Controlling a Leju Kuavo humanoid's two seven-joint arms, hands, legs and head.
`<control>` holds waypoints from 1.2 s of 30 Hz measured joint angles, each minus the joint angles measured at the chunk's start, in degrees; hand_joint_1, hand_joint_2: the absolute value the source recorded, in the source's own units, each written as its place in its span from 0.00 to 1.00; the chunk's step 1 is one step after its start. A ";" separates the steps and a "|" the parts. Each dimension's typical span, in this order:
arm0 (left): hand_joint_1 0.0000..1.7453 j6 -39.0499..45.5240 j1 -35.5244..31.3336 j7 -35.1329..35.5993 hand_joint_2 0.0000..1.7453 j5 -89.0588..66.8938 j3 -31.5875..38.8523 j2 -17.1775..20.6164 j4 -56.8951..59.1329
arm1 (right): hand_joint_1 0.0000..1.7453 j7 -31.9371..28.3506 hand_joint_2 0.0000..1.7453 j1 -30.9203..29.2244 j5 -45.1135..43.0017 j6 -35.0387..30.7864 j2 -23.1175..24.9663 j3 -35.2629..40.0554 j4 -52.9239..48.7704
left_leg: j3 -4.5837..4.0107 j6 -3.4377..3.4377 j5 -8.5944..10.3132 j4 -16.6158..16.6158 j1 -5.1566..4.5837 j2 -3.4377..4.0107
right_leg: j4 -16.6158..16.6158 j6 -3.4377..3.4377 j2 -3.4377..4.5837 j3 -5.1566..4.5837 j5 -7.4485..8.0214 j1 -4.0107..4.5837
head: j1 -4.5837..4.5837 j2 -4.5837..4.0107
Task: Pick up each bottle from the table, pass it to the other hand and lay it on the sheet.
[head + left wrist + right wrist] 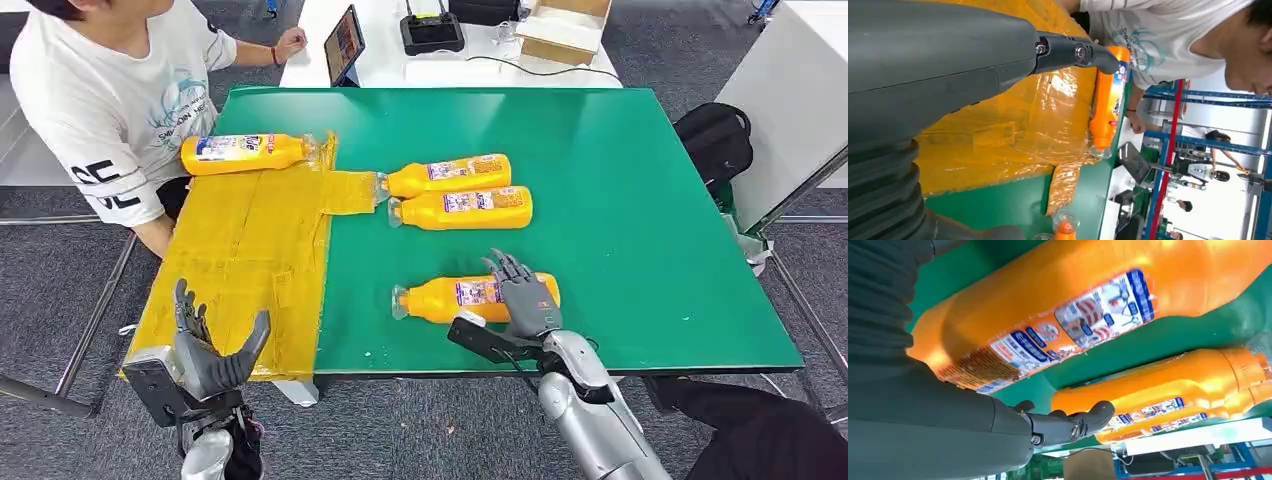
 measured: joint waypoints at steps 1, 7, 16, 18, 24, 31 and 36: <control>0.00 0.00 0.00 0.00 1.00 0.00 0.00 0.00 0.04 | 0.00 0.00 1.00 0.00 0.00 0.00 -0.04 0.00 0.00 | 0.00 0.00 0.00 0.00 0.00 0.00 | 0.00 0.00 0.00 0.00 0.00 0.00 | 0.00 0.00; 0.00 -0.22 0.00 0.00 1.00 0.00 0.13 0.00 0.37 | 0.00 0.44 1.00 -0.06 0.31 -0.22 -0.31 0.00 0.09 | 0.00 0.00 0.00 0.00 0.00 0.00 | 0.00 0.00 0.00 0.00 0.00 0.00 | 0.00 0.00; 0.00 -0.70 -0.08 0.15 1.00 0.00 0.13 0.00 0.94 | 0.00 1.68 1.00 -1.77 -1.00 1.75 -0.96 -0.11 3.51 | 0.00 0.00 0.00 0.00 0.00 0.00 | 0.00 0.00 0.00 0.00 0.00 0.00 | 0.00 0.00; 0.00 -0.83 -0.20 0.31 1.00 0.02 0.11 0.00 1.14 | 0.00 1.90 1.00 -3.14 -2.04 2.80 -1.29 -0.22 5.29 | 0.01 0.00 0.00 0.00 0.00 0.01 | 0.00 0.00 0.01 0.00 0.00 0.00 | 0.00 0.00; 0.00 -1.62 -0.90 1.31 1.00 0.02 -1.20 0.00 3.45 | 0.00 2.03 1.00 -9.05 -5.14 5.68 -2.23 -0.68 12.97 | 0.08 0.02 0.02 0.01 -0.01 0.00 | -0.01 0.01 0.00 0.09 0.02 -0.01 | 0.02 0.00; 0.00 -1.90 -1.72 1.31 1.00 0.00 -1.64 0.00 4.92 | 0.25 1.99 1.00 -13.35 -5.71 7.54 -2.56 -0.66 18.82 | 0.16 0.07 0.05 0.03 -0.02 0.00 | -0.01 0.02 0.00 0.17 0.04 -0.01 | 0.00 0.00; 0.00 -2.01 -2.23 1.36 1.00 0.09 -1.77 0.00 5.81 | 0.83 -0.28 1.00 -15.12 -8.59 10.36 -2.75 -0.66 21.33 | 0.22 0.06 0.04 0.03 -0.02 0.04 | -0.01 0.02 0.02 0.17 0.05 0.00 | 0.00 0.00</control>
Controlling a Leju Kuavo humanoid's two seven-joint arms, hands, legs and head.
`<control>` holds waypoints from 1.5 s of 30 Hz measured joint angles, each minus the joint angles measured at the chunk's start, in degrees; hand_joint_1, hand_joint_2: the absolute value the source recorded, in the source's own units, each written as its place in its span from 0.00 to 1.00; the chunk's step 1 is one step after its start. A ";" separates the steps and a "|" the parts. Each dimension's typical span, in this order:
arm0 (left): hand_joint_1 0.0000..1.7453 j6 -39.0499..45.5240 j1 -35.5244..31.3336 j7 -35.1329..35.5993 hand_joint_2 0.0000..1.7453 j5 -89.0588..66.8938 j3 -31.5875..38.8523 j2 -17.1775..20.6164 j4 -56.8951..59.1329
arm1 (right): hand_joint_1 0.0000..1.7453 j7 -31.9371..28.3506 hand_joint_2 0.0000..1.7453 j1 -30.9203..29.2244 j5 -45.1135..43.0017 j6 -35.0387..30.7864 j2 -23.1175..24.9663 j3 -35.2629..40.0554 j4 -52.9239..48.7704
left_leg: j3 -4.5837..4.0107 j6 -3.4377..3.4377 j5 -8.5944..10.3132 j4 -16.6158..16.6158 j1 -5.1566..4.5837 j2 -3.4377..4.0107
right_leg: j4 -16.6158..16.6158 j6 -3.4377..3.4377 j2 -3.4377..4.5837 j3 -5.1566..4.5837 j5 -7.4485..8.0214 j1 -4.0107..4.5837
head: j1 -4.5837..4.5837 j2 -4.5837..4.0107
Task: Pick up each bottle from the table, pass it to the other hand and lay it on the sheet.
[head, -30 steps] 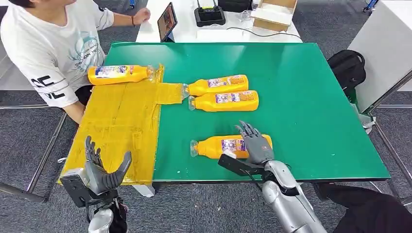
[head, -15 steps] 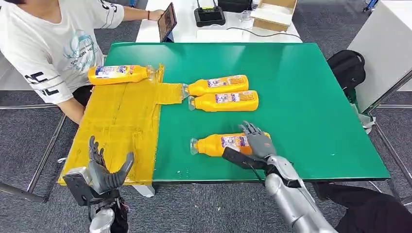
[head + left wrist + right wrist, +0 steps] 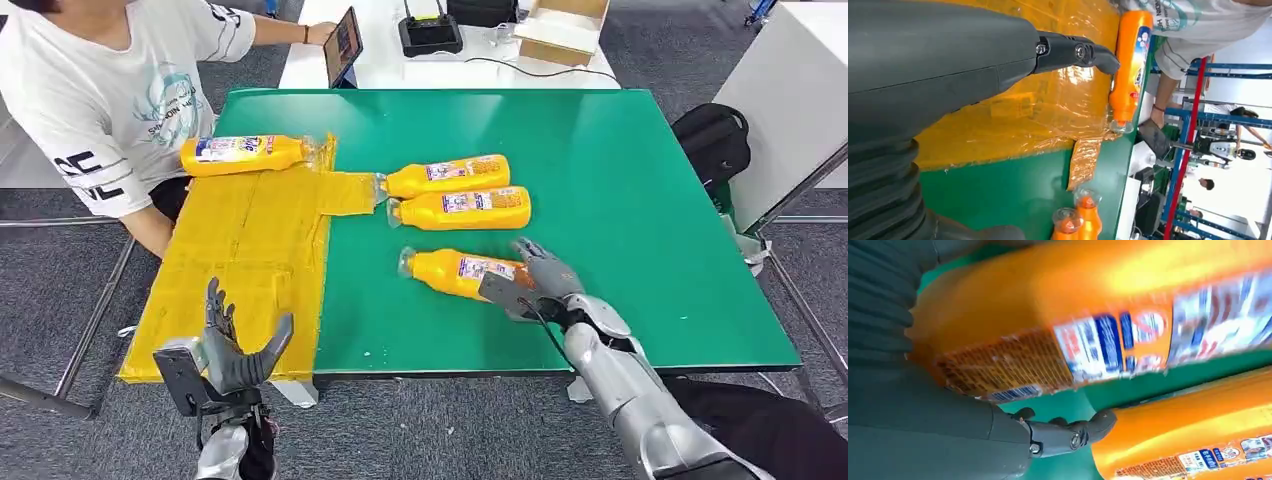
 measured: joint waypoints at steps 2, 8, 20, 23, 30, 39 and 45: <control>0.00 0.00 -0.13 0.02 1.00 0.02 -0.15 0.00 0.35 | 0.86 -0.29 1.00 -0.55 -0.44 0.35 -0.02 0.00 0.66 | 0.01 0.00 0.00 0.00 0.00 0.00 | 0.00 0.00 0.00 0.01 0.00 0.00 | 0.00 0.00; 0.00 -0.02 -0.62 0.18 1.00 1.14 -0.46 0.00 1.40 | 0.97 -1.55 1.00 -1.99 -3.72 2.47 -0.26 0.39 2.58 | 0.03 0.00 0.00 0.00 0.00 -0.01 | 0.00 0.00 0.00 0.05 0.00 0.00 | 0.00 0.00; 0.00 0.00 -0.93 0.26 1.00 1.81 -0.88 0.00 2.62 | 1.00 -3.22 1.00 -2.44 -7.59 2.32 -0.26 1.40 4.02 | 0.04 0.00 -0.01 0.00 0.00 -0.01 | 0.00 0.00 0.00 0.05 -0.01 0.00 | 0.00 0.00; 0.00 0.00 -0.89 0.24 1.00 2.23 -1.05 0.00 2.71 | 1.00 -6.72 1.00 -1.17 -11.22 -1.01 0.26 1.27 3.61 | 0.04 0.00 0.00 0.00 0.01 -0.01 | 0.01 0.00 0.00 0.09 0.00 0.01 | 0.02 0.00; 0.00 -1.09 0.21 -0.17 1.00 2.76 -2.76 0.00 1.27 | 1.00 -20.02 1.00 12.52 -25.29 -9.26 6.91 -4.07 -20.93 | -0.18 -0.01 -0.01 -0.01 0.06 -0.12 | 0.04 -0.06 -0.06 -0.15 -0.12 0.05 | -0.09 0.00; 0.00 -1.03 0.44 -0.17 1.00 2.93 -3.19 0.00 0.79 | 1.00 -19.67 1.00 15.24 -25.97 -9.42 7.69 -5.55 -27.58 | -0.29 0.00 -0.02 -0.02 0.01 -0.08 | 0.02 -0.03 -0.05 -0.20 -0.08 -0.01 | -0.09 0.00; 0.00 -3.01 0.72 -0.24 1.00 5.55 -5.07 0.00 -1.18 | 1.00 -29.22 1.00 18.25 -17.04 -28.18 10.60 -7.23 -37.30 | -0.20 0.01 -0.02 -0.01 -0.02 -0.03 | 0.01 -0.03 -0.01 -0.21 -0.06 -0.03 | -0.09 0.00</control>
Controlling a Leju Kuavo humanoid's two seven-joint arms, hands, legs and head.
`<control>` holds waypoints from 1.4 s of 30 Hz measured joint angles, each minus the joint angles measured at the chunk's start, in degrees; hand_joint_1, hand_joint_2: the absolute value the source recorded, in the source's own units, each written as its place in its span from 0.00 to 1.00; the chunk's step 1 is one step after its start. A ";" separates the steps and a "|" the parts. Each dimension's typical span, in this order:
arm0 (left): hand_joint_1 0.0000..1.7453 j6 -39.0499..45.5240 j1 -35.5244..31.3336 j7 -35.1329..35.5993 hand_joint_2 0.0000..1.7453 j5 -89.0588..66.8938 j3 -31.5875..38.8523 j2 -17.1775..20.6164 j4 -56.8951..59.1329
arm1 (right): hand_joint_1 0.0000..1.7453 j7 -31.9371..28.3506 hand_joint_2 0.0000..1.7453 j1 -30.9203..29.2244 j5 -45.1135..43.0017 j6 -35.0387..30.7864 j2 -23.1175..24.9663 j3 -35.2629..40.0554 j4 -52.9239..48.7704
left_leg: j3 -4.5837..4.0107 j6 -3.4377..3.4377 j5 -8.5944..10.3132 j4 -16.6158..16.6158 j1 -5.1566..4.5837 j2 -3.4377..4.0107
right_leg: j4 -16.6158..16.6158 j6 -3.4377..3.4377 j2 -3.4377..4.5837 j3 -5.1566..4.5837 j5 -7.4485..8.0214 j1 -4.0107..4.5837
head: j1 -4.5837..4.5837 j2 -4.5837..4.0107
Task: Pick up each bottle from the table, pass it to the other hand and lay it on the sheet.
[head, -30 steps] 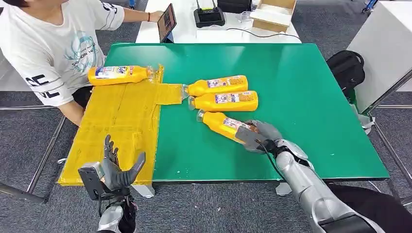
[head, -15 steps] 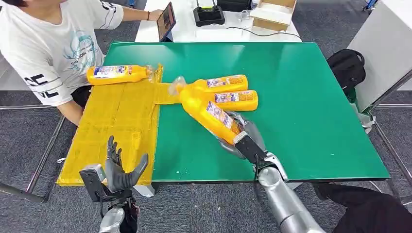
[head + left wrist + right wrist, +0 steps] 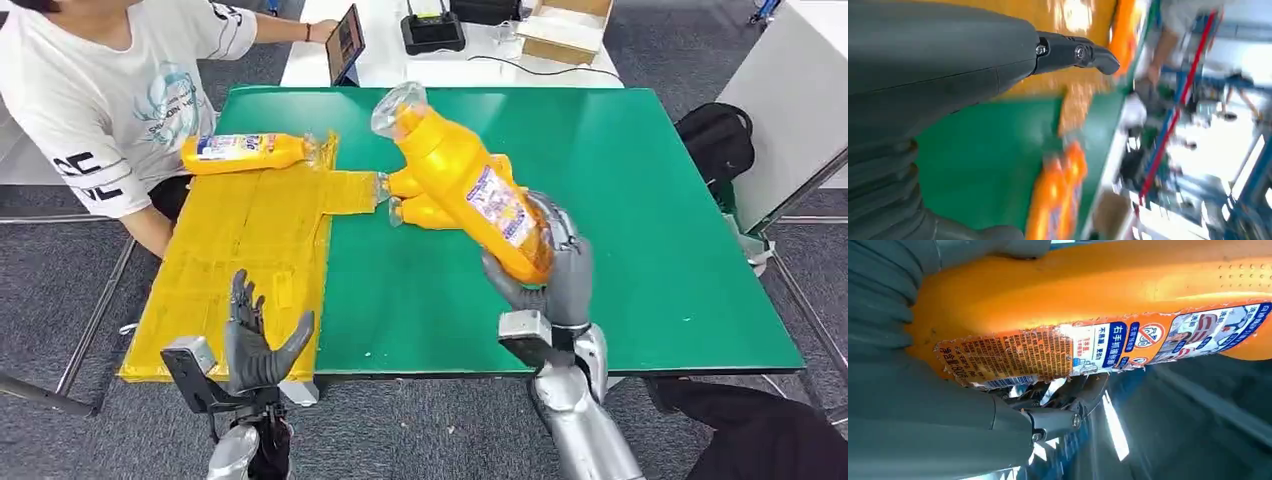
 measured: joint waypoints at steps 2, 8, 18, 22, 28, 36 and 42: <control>0.00 -6.57 0.34 3.72 1.00 4.77 -4.36 0.11 -3.35 | 1.00 -0.68 1.00 2.34 3.99 -8.14 1.07 0.11 -4.69 | -0.07 0.00 -0.01 -0.01 0.01 -0.01 | 0.01 0.00 -0.03 0.00 -0.01 0.01 | 0.00 0.00; 0.00 -17.73 0.67 7.39 1.00 11.36 -8.93 1.00 -7.49 | 1.00 -2.81 1.00 4.61 3.34 -1.86 1.87 1.89 -2.23 | -0.10 0.00 0.00 -0.01 0.01 -0.04 | 0.01 0.00 -0.03 0.00 -0.01 0.01 | 0.02 0.00; 0.00 -23.02 0.65 8.61 1.00 13.14 -13.03 1.71 -8.57 | 1.00 -4.92 1.00 5.59 2.44 2.19 5.58 7.00 9.00 | -0.10 0.00 0.00 -0.01 0.02 -0.03 | 0.01 -0.01 -0.03 -0.01 -0.02 0.02 | 0.02 0.00; 0.00 -23.33 0.63 8.72 1.00 13.12 -13.49 1.97 -8.57 | 1.00 -4.92 1.00 5.45 2.54 2.78 6.29 8.02 11.61 | -0.10 0.00 0.00 -0.01 0.01 -0.03 | 0.01 -0.01 -0.03 0.00 -0.02 0.02 | 0.04 0.00; 0.00 -23.48 0.37 9.18 1.00 12.92 -13.88 2.05 -8.09 | 1.00 -4.57 1.00 4.12 4.82 3.79 7.63 11.01 16.13 | -0.08 -0.01 0.00 -0.01 0.03 -0.01 | 0.01 -0.01 -0.03 -0.01 -0.02 0.03 | 0.02 0.00; 0.00 -22.63 -1.13 9.75 1.00 12.25 -13.25 2.05 -4.09 | 1.00 -4.02 1.00 2.32 5.10 5.12 9.14 15.30 21.79 | -0.09 -0.01 0.00 -0.01 0.03 -0.02 | 0.02 -0.01 -0.03 -0.03 -0.02 0.03 | 0.04 0.00; 0.00 -22.43 -1.40 9.69 1.00 11.81 -12.09 2.08 -2.06 | 1.00 -3.26 1.00 0.95 4.73 8.18 9.29 17.62 25.41 | -0.09 -0.01 0.00 -0.01 0.02 0.00 | 0.00 -0.01 -0.02 -0.05 -0.02 0.02 | 0.02 0.00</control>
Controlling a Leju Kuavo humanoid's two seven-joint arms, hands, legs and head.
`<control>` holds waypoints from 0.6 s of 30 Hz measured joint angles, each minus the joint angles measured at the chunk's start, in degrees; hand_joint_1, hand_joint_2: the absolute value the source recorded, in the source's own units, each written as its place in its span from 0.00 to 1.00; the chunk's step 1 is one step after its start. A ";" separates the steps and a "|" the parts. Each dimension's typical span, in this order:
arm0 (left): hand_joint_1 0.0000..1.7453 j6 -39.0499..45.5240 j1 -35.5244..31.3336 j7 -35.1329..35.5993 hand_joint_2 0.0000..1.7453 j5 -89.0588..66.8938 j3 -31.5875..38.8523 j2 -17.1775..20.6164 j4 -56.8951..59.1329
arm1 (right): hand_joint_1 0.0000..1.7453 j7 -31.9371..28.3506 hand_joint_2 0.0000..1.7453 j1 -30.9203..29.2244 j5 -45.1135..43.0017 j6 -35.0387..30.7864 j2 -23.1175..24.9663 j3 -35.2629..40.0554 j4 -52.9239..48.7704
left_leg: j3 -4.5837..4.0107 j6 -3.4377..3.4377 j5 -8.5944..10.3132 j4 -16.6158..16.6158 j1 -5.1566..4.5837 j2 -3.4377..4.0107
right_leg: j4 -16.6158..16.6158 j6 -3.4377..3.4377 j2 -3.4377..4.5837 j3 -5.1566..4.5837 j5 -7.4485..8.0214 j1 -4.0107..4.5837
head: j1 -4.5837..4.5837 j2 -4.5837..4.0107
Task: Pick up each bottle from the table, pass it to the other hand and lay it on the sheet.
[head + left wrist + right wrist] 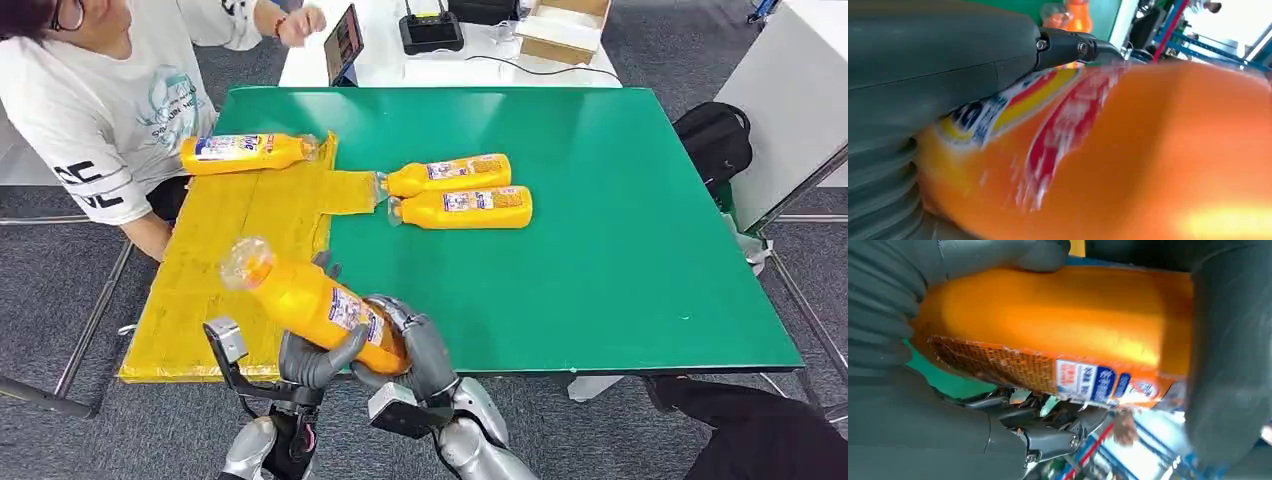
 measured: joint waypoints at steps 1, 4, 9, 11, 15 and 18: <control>0.00 0.00 0.07 0.00 1.00 -0.13 0.35 0.00 0.31 | 1.00 0.26 1.00 -0.25 -0.15 0.44 0.00 0.48 0.72 | 0.00 0.00 0.00 0.00 0.00 0.00 | 0.00 0.00 0.00 -0.01 0.00 0.00 | -0.02 0.00; 0.00 -0.02 0.04 0.00 1.00 -0.55 0.81 0.00 0.76 | 1.00 0.35 1.00 -0.83 -1.09 1.53 0.02 0.87 2.20 | 0.00 0.00 0.00 0.00 0.01 0.00 | 0.01 0.00 0.01 -0.02 0.00 0.01 | 0.00 0.00; 0.00 -0.02 0.05 0.02 1.00 -0.66 1.14 0.15 1.07 | 1.00 0.35 1.00 -1.45 -1.29 1.68 0.02 1.42 3.41 | 0.00 0.00 0.00 0.00 0.01 0.02 | 0.00 0.00 0.02 -0.04 0.00 0.01 | 0.00 0.00; 1.00 -0.04 0.04 -0.31 1.00 -0.85 1.27 0.17 1.09 | 1.00 0.35 1.00 -1.61 -1.53 1.79 0.02 1.53 3.67 | 0.00 0.00 0.00 0.00 0.01 0.02 | 0.00 0.00 0.02 -0.04 0.00 0.00 | 0.00 0.00; 1.00 -0.74 0.11 -1.27 1.00 0.04 1.70 0.15 1.05 | 1.00 0.35 1.00 -1.65 -2.82 3.10 0.02 1.55 3.95 | 0.00 0.00 0.00 0.00 0.00 0.02 | 0.00 0.00 0.02 -0.04 0.00 0.00 | 0.00 0.00; 1.00 -2.06 0.37 -1.25 1.00 1.71 1.94 0.15 0.85 | 1.00 0.28 1.00 -1.67 -2.97 3.67 0.02 1.55 3.95 | 0.01 0.00 0.00 0.00 0.00 0.03 | 0.00 0.00 0.02 -0.04 0.00 0.00 | 0.00 0.00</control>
